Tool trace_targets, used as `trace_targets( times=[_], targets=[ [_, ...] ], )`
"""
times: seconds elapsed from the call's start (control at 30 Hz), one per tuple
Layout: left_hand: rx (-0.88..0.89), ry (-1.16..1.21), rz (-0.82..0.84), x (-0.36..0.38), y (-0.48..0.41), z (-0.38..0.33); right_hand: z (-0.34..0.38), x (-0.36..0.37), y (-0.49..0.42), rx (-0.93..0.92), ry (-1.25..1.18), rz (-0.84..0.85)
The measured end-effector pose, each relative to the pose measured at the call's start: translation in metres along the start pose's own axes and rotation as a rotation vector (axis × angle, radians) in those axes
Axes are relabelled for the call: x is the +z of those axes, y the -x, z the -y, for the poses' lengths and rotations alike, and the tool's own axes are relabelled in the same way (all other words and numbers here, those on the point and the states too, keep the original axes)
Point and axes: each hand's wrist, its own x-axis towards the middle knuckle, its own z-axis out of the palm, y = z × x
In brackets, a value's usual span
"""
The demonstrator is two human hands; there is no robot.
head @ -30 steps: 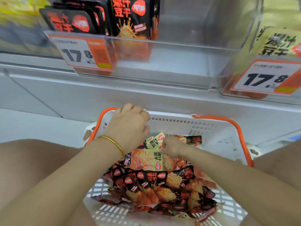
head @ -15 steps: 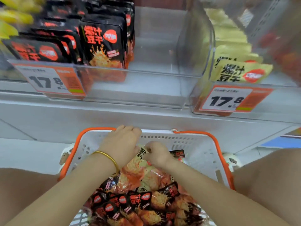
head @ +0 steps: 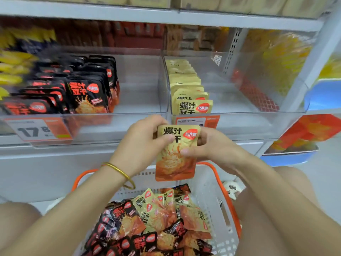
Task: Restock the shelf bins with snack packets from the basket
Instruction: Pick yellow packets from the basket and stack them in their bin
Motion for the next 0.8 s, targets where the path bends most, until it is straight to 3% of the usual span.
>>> trace_targets(
  times=[0.17, 0.3, 0.4, 0.5, 0.67, 0.8],
  targets=[
    [0.176, -0.025, -0.278, 0.0, -0.019, -0.04, 0.037, -0.038, 0.001, -0.264, -0.067, -0.299],
    [0.249, -0.185, -0.349, -0.001, -0.041, -0.055, 0.069, -0.069, -0.008, -0.424, -0.077, -0.44],
    [0.262, -0.278, -0.367, 0.001, -0.055, -0.058, 0.071, -0.076, -0.017, -0.423, 0.013, -0.421],
    [0.271, -0.346, -0.36, 0.006, -0.061, -0.055, 0.066, -0.084, -0.021, -0.418, -0.086, -0.404],
    [0.274, -0.539, -0.357, 0.01, -0.067, -0.055, 0.062, -0.125, -0.033, -0.389, -0.262, -0.596],
    [0.316, -0.748, -0.219, 0.012, -0.091, -0.063, 0.048, -0.157, -0.081, -0.142, -0.089, -0.709]
  ],
)
